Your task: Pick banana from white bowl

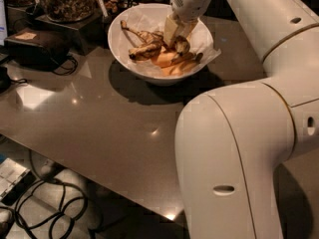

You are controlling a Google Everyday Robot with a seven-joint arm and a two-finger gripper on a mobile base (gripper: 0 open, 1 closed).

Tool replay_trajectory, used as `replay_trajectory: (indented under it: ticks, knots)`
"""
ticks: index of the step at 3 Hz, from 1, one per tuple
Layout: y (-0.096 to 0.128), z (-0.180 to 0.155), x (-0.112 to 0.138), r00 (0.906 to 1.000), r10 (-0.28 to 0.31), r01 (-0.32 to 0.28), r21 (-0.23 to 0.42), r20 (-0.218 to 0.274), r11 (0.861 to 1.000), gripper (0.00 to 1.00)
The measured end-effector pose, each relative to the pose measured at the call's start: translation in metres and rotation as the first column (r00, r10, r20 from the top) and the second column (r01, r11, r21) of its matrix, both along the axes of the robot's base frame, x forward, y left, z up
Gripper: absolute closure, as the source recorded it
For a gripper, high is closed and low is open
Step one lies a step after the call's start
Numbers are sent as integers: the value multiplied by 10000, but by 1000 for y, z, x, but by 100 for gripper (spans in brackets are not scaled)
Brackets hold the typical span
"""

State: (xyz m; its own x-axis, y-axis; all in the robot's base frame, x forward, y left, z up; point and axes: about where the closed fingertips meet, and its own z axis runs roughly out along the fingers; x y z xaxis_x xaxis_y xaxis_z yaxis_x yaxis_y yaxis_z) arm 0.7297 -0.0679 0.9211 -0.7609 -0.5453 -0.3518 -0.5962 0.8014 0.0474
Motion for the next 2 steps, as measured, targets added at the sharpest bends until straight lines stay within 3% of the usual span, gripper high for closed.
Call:
replay_trajectory:
  ticks: [2]
  knots:
    - [2, -4, 2, 10000, 76, -77, -102, -63, 9999, 100]
